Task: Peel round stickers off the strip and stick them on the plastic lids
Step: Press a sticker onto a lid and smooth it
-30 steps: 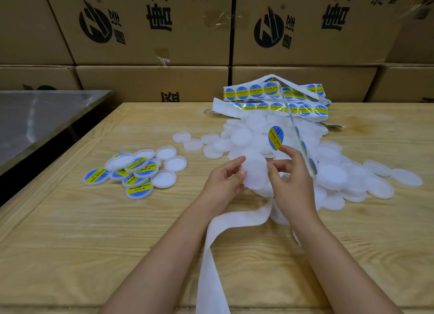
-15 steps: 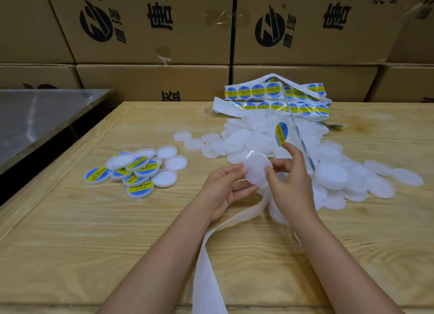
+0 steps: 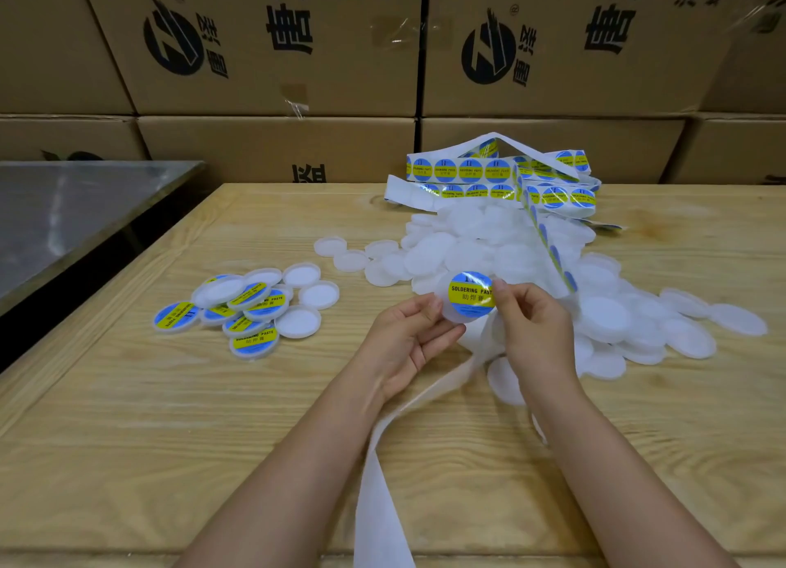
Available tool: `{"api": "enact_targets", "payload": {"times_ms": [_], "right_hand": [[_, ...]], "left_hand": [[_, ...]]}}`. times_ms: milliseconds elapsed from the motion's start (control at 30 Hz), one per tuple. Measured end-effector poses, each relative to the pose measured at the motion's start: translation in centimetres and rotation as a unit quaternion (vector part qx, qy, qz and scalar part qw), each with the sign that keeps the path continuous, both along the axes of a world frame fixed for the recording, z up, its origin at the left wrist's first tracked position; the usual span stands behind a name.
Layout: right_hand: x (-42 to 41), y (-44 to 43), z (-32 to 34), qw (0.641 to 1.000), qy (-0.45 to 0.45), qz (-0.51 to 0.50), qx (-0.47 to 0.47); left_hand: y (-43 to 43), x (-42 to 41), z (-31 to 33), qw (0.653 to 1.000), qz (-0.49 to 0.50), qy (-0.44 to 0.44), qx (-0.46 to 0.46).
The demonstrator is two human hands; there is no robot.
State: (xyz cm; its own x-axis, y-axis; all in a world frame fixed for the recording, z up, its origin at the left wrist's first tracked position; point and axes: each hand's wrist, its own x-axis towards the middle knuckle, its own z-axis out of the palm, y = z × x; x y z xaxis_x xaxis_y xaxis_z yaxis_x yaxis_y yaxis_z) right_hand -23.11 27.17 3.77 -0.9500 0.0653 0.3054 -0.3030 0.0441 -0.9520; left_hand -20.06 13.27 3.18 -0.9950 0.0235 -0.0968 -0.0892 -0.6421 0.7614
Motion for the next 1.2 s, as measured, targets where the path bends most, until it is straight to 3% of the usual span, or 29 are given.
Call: {"api": "enact_targets", "payload": {"times_ms": [200, 933, 1033, 1200], "right_hand": [[-0.1, 0.0, -0.2, 0.999, -0.037, 0.009, -0.026], [0.6, -0.5, 0.0, 0.994, 0.029, -0.063, 0.082], [1.1, -0.6, 0.1, 0.975, 0.112, -0.099, 0.165], [1.0, -0.5, -0.2, 0.891, 0.241, -0.189, 0.334]], "left_hand": [[0.2, 0.2, 0.0, 1.0, -0.008, 0.009, 0.004], [0.5, 0.1, 0.0, 1.0, 0.021, -0.004, -0.023], [0.8, 0.1, 0.1, 0.999, 0.034, -0.002, -0.032], [1.2, 0.1, 0.2, 0.998, 0.048, -0.008, -0.027]]}}
